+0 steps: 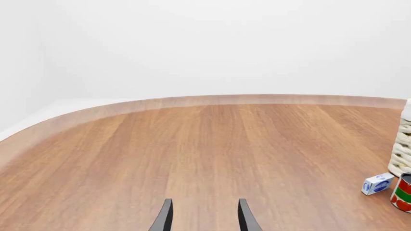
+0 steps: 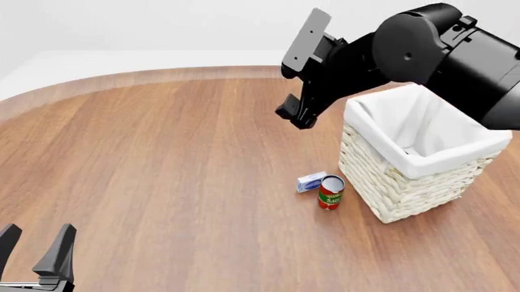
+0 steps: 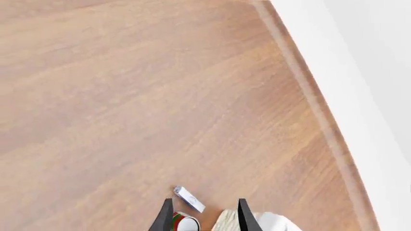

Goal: Pick up the alphabet soup and the cream cheese box, and put them in the basket.

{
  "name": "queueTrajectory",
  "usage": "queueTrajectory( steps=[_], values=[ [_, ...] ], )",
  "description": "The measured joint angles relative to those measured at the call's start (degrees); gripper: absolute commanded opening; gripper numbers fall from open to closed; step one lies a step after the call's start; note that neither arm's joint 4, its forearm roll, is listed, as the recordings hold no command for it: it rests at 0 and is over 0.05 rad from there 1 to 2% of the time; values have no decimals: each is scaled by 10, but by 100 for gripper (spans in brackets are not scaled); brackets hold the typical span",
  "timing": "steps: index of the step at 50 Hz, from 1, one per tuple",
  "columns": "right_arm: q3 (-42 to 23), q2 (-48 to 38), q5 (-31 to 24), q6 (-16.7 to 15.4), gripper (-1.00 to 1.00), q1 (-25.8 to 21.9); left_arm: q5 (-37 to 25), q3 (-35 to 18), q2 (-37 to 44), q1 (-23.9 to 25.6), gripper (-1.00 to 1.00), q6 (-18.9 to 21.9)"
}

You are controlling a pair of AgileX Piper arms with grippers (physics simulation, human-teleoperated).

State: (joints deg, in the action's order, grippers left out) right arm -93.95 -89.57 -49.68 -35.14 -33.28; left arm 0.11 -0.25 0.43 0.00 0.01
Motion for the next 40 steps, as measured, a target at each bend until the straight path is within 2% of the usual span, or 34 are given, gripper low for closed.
queueTrajectory(
  steps=[11,26,40],
  values=[
    [2,-14,-8,-24,100,1,0,0,0,0,100,0],
    [11,-38,-10,-77,100,11,0,0,0,0,100,0],
    [-2,-55,-42,-121,100,17,0,0,0,0,100,0]
  ],
)
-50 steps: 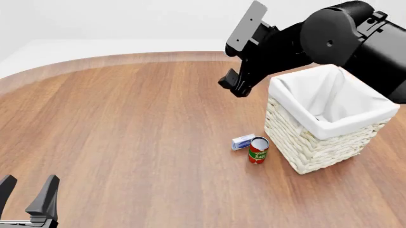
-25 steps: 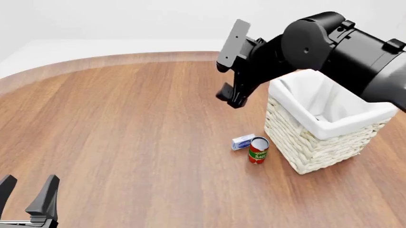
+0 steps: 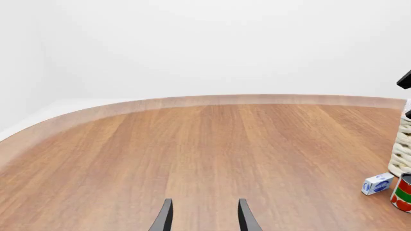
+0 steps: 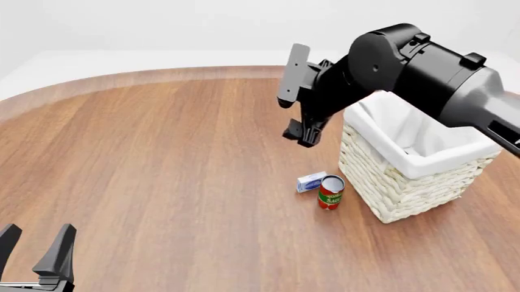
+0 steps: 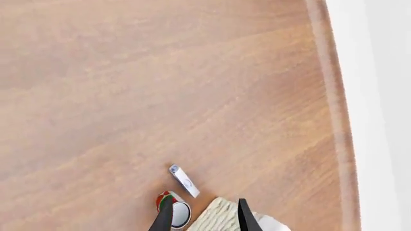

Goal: Pick up the alphabet soup and the cream cheese box, and put them in the basket.

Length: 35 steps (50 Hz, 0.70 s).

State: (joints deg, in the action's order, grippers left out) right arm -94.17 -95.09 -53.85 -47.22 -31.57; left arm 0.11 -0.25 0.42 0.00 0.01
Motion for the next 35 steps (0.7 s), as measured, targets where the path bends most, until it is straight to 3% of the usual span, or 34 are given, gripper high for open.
queueTrajectory(
  steps=[12,26,35],
  values=[
    [-2,-4,-30,-14,100,-17,0,0,0,0,100,0],
    [15,-7,-53,-10,100,-55,0,0,0,0,100,0],
    [27,-15,-58,-32,100,-58,0,0,0,0,100,0]
  ],
)
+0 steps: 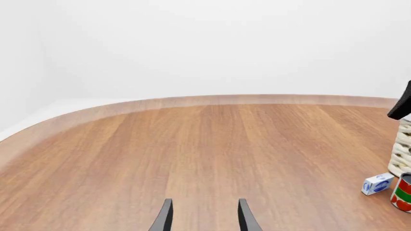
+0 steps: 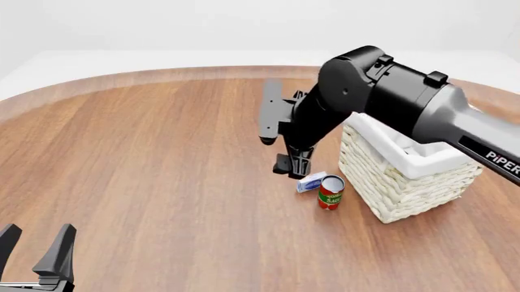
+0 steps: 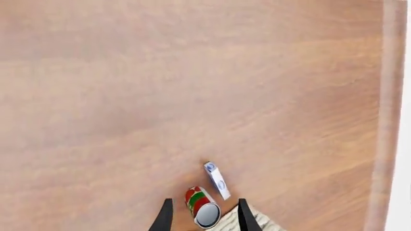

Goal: Pick up the alphabet soup and the cream cheese box, and put them in the basket.

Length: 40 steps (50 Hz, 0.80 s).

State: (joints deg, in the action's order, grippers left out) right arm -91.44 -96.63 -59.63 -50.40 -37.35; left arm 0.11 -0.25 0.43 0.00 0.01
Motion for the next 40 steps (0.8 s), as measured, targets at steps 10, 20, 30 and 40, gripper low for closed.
queueTrajectory(
  steps=[10,20,30,40],
  values=[
    [23,-8,7,-40,100,11,0,0,0,0,100,0],
    [53,-8,31,-88,100,26,0,0,0,0,100,0],
    [81,-9,53,-121,100,39,0,0,0,0,100,0],
    [105,-15,71,-148,100,56,0,0,0,0,100,0]
  ],
)
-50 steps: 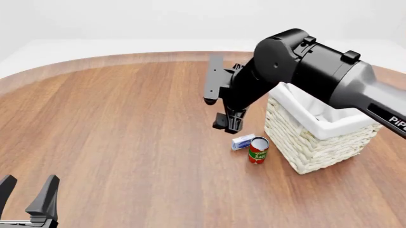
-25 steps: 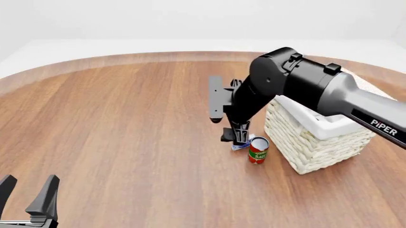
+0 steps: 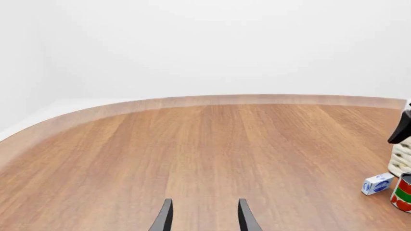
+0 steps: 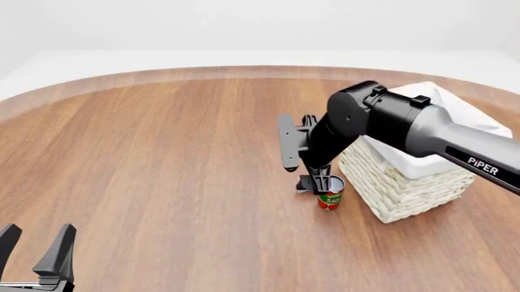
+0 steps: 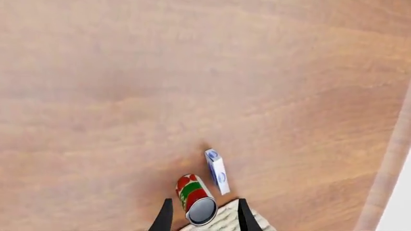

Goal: Pick up the alphabet soup and the cream cheese box, and put them in the basket.

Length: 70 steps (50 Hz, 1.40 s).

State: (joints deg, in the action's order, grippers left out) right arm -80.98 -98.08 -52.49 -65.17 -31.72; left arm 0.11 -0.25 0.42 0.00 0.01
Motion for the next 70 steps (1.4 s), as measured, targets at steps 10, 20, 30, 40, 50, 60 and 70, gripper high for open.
queueTrajectory(
  steps=[10,20,30,40,50,60,70],
  values=[
    [5,-10,10,-10,100,9,0,0,0,0,100,0],
    [3,-20,18,-16,100,17,0,0,0,0,100,0],
    [2,-32,29,-16,100,21,0,0,0,0,100,0],
    [0,-46,38,-11,100,23,0,0,0,0,100,0],
    [-5,-63,46,-7,100,27,0,0,0,0,100,0],
    [-19,-82,52,-4,100,34,0,0,0,0,100,0],
    [-34,-101,57,-1,100,38,0,0,0,0,100,0]
  ],
)
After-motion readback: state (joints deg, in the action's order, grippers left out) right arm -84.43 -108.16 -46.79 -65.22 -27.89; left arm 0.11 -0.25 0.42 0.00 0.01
